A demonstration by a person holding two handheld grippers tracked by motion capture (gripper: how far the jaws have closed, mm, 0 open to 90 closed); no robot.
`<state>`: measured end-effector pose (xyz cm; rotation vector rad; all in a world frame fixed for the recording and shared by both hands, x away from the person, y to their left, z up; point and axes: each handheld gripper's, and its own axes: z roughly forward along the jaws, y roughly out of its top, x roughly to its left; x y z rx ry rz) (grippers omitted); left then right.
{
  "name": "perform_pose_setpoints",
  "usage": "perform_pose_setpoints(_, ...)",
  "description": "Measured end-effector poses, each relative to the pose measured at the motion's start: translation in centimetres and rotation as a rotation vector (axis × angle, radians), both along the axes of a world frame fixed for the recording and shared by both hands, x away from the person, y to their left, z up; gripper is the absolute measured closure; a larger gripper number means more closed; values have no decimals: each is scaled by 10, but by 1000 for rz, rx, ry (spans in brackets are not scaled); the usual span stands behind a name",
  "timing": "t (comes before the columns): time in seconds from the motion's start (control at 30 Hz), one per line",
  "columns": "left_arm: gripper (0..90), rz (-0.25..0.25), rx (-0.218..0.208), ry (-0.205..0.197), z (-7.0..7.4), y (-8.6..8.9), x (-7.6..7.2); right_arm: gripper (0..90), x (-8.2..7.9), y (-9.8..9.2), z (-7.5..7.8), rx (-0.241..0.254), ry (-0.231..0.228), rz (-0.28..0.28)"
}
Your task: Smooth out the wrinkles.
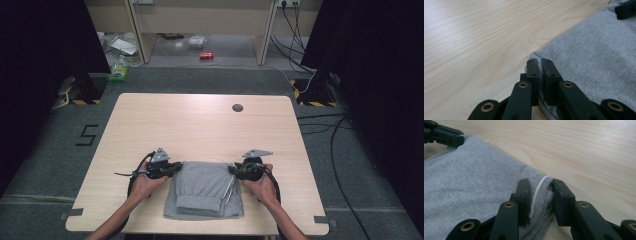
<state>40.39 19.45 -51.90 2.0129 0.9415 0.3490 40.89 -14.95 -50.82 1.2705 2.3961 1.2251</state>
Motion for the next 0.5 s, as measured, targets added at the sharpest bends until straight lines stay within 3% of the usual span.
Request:
perform_pose_setpoints(0.2, 851, 15, -16, -15, 7, 3, 12, 704, 8, 0, 2, 8, -23, -19)
perform_pose_setpoints(0.5, 849, 66, -14, -15, 16, 12, 46, 708, 50, 11, 7, 18, -61, -46)
